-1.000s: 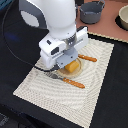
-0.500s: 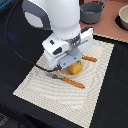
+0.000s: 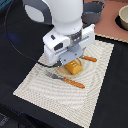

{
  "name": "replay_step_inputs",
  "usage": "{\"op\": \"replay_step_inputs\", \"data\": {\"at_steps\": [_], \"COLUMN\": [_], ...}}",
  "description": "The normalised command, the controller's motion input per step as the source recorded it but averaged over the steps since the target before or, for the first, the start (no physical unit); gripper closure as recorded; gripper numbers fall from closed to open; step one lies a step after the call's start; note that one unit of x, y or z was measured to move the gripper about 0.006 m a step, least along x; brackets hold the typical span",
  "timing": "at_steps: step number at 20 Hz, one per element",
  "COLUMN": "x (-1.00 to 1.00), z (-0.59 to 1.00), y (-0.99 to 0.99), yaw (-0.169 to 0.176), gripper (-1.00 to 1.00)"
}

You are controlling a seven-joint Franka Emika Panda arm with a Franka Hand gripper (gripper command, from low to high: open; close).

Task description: Interact with the objects in diverse but meaningful ways.

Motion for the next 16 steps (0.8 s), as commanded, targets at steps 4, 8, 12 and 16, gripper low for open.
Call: {"op": "replay_step_inputs", "data": {"at_steps": [4, 8, 12, 16], "x": [-0.14, -0.12, 0.03, 0.11], "z": [0.97, 0.88, 0.26, 0.08], "y": [0.15, 0.11, 0.19, 0.13], "yaw": [-0.089, -0.09, -0.051, -0.025], "gripper": [-1.0, -1.0, -1.0, -1.0]}}
